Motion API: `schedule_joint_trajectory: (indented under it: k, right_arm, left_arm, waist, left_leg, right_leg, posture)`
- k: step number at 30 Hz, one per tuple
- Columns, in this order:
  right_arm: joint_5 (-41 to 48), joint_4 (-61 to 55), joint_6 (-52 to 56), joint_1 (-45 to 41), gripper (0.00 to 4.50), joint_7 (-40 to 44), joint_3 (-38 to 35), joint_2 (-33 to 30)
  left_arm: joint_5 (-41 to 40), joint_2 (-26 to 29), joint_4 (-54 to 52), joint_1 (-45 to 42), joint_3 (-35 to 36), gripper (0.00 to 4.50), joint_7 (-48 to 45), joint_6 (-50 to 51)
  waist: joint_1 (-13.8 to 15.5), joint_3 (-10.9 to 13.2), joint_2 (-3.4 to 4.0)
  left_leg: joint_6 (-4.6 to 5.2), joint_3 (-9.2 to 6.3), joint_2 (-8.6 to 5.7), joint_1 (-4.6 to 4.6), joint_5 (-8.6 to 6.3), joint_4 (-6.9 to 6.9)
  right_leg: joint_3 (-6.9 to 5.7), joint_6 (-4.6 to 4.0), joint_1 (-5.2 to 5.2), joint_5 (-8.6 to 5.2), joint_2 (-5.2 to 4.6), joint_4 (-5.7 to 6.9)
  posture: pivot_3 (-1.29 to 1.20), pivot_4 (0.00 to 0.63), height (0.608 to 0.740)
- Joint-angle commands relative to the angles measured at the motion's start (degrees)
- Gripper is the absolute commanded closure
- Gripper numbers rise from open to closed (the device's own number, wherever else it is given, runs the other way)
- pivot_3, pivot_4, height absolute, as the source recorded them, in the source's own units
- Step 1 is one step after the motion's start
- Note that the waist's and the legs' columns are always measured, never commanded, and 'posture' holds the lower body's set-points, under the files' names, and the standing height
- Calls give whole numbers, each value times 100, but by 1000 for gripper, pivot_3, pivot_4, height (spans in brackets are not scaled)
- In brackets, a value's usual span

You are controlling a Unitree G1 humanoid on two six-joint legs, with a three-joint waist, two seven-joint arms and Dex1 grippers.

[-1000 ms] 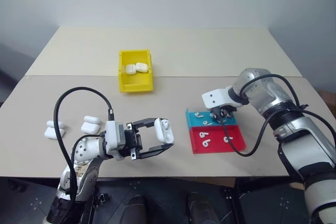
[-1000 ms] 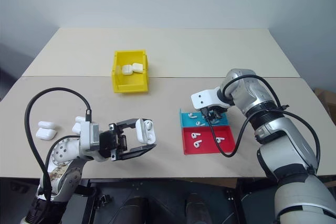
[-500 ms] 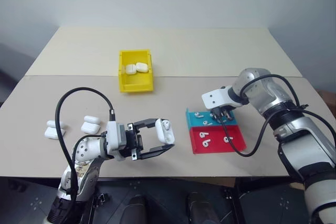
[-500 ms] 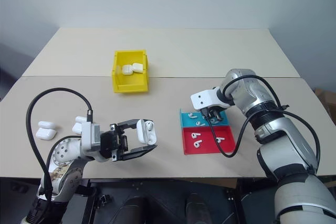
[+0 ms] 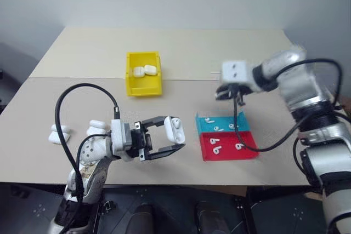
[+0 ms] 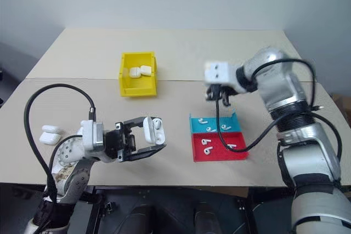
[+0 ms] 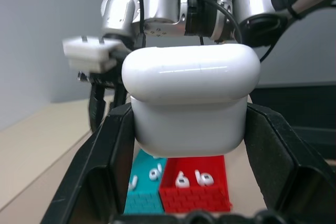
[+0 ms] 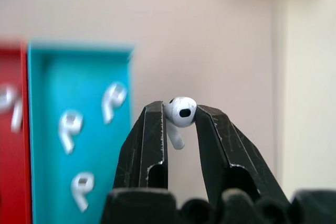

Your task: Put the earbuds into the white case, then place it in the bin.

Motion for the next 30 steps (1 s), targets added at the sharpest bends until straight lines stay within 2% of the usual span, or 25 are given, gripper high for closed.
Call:
schedule_joint_trajectory:
  k: [1, 5, 7, 11, 13, 18, 30]
  right_arm:
    - [1069, -1618, 1805, 380, 3875, -358, -1292, -186]
    - [2642, -3667, 4357, 998, 3875, -677, -3077, 155]
    - [3193, -4355, 5203, 1172, 3875, -1011, -3585, 421]
    - [3880, -5326, 6732, 1322, 3875, -1667, -4355, 1338]
    - [4195, -5645, 6885, 1390, 3875, -1917, -4587, 1743]
    - [4767, -5837, 6897, 1525, 3875, -2611, -4606, 2167]
    - [5899, -5851, 6645, 2155, 3875, -3429, -4407, 2015]
  left_arm:
    - [-102, -197, 171, -327, -99, 1701, -70, -77]
    - [-70, -583, 759, -944, -287, 1701, -177, -116]
    - [-45, -691, 976, -1143, -330, 1701, -271, -133]
    - [10, -941, 1451, -1563, -409, 1701, -449, -219]
    - [46, -1036, 1632, -1697, -430, 1701, -520, -266]
    - [73, -1211, 1793, -1819, -459, 1701, -608, -337]
    - [77, -1192, 1664, -1771, -356, 1701, -527, -302]
  waist:
    - [50, 0, -1]
    - [111, 0, 0]
    - [128, 0, 1]
    - [63, -4, 1]
    - [45, -4, 4]
    - [42, -5, 5]
    - [43, -4, 5]
  left_leg:
    - [0, 0, 0, -1, 0, 0]
    - [0, 2, -2, 5, 0, 1]
    - [0, -9, -2, -8, 1, 2]
    - [0, -8, -3, 3, 1, 2]
    - [1, -8, -3, 8, 1, 3]
    - [1, -10, -5, -4, 0, 2]
    - [1, -12, -5, -4, 1, 2]
  right_leg:
    - [0, 0, 1, 0, 0, -1]
    - [1, 1, 6, 0, 1, -1]
    - [-8, 0, 3, 0, 2, -1]
    - [-6, 1, 10, 1, 2, 1]
    - [-5, 1, 14, 1, 3, 5]
    - [-4, 2, 8, 0, 3, -5]
    - [-6, 3, 9, 0, 2, -5]
  posture:
    - [0, 150, 740]
    - [0, 150, 740]
    - [0, 150, 740]
    - [0, 150, 740]
    - [0, 150, 740]
    - [0, 150, 740]
    - [0, 150, 740]
